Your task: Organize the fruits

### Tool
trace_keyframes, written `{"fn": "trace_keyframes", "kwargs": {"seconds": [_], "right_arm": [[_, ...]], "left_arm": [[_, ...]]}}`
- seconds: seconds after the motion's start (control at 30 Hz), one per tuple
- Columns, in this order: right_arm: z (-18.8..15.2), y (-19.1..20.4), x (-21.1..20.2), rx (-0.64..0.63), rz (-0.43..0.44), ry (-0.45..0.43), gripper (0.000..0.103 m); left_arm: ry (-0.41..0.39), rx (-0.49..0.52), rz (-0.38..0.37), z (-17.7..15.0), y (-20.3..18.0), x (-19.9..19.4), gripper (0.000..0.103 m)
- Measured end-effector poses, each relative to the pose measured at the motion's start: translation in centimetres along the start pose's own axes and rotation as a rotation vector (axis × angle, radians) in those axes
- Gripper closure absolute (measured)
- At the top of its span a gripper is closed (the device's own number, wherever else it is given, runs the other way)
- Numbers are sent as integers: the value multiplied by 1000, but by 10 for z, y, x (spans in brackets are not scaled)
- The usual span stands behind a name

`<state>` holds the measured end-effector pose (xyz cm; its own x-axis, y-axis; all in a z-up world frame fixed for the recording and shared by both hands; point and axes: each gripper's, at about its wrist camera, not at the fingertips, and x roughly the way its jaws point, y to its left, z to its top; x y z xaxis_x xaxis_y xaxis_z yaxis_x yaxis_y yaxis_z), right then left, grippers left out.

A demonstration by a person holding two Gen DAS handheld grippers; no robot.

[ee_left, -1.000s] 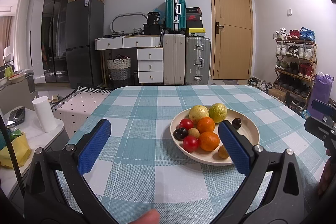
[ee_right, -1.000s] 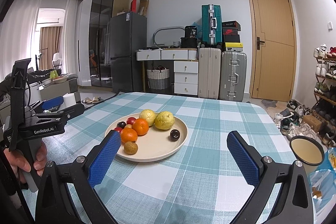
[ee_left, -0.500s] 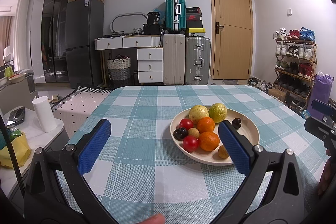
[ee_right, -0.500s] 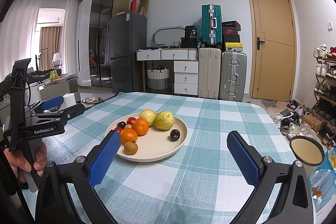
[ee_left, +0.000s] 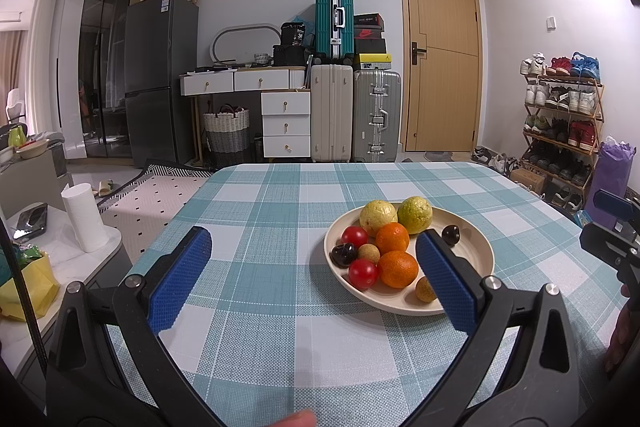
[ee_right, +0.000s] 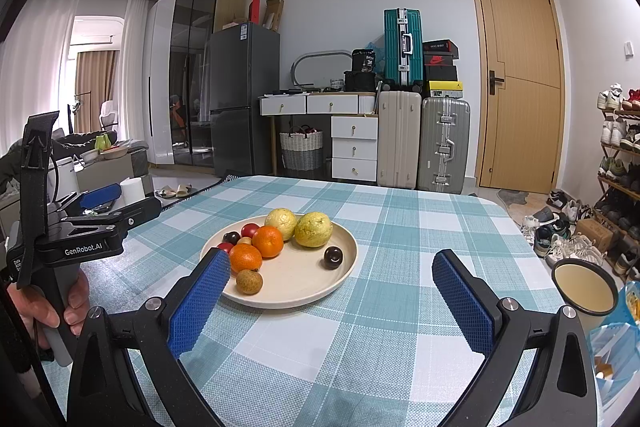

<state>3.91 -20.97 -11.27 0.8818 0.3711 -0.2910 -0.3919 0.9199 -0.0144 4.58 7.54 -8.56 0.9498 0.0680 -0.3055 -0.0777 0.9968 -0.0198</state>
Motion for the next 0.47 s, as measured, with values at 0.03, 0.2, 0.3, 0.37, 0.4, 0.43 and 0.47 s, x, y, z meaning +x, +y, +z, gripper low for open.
{"fn": "trace_keyframes", "kwargs": {"seconds": [0.03, 0.2, 0.3, 0.37, 0.4, 0.43, 0.47], "right_arm": [[0, 0, 0, 0, 0, 0, 0], [0, 0, 0, 0, 0, 0, 0], [0, 0, 0, 0, 0, 0, 0], [0, 0, 0, 0, 0, 0, 0], [0, 0, 0, 0, 0, 0, 0], [0, 0, 0, 0, 0, 0, 0], [0, 0, 0, 0, 0, 0, 0]], "left_arm": [[0, 0, 0, 0, 0, 0, 1], [0, 0, 0, 0, 0, 0, 1], [0, 0, 0, 0, 0, 0, 1], [0, 1, -2, 0, 0, 0, 1], [0, 2, -9, -1, 0, 0, 1], [1, 5, -14, -1, -1, 1, 1], [2, 7, -17, -2, -1, 2, 1]]}}
